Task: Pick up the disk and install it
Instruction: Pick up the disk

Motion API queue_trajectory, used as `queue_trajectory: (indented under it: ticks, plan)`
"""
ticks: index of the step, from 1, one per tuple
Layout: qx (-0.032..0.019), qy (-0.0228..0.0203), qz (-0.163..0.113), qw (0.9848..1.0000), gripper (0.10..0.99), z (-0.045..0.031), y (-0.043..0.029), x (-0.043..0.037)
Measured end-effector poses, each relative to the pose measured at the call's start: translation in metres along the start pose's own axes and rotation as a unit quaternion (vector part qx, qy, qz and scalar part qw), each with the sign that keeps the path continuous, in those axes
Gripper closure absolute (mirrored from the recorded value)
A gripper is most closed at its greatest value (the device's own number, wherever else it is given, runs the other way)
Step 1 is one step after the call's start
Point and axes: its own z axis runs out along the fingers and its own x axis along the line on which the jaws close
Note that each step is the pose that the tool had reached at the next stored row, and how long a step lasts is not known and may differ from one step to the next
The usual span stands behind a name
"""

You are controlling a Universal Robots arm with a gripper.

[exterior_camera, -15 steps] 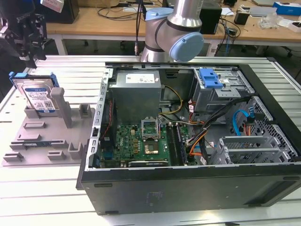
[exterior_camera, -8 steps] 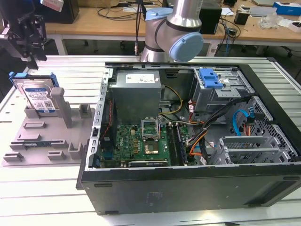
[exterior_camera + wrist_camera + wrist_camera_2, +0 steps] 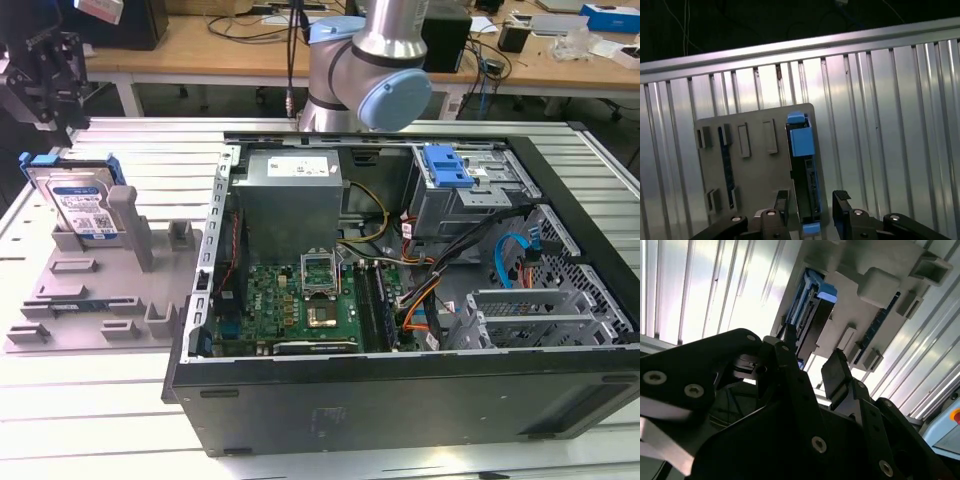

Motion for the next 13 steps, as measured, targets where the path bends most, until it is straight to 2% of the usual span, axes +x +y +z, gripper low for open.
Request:
queue_trajectory:
  ticks: [6,13]
  plan:
    - [0.0004,-0.0001,-0.012,0.9999,0.604,0.0007,0.0092,-0.0010]
    - [0.0009,-0.0001,-0.027,0.9996,0.604,0.0020,0.0242,-0.0021]
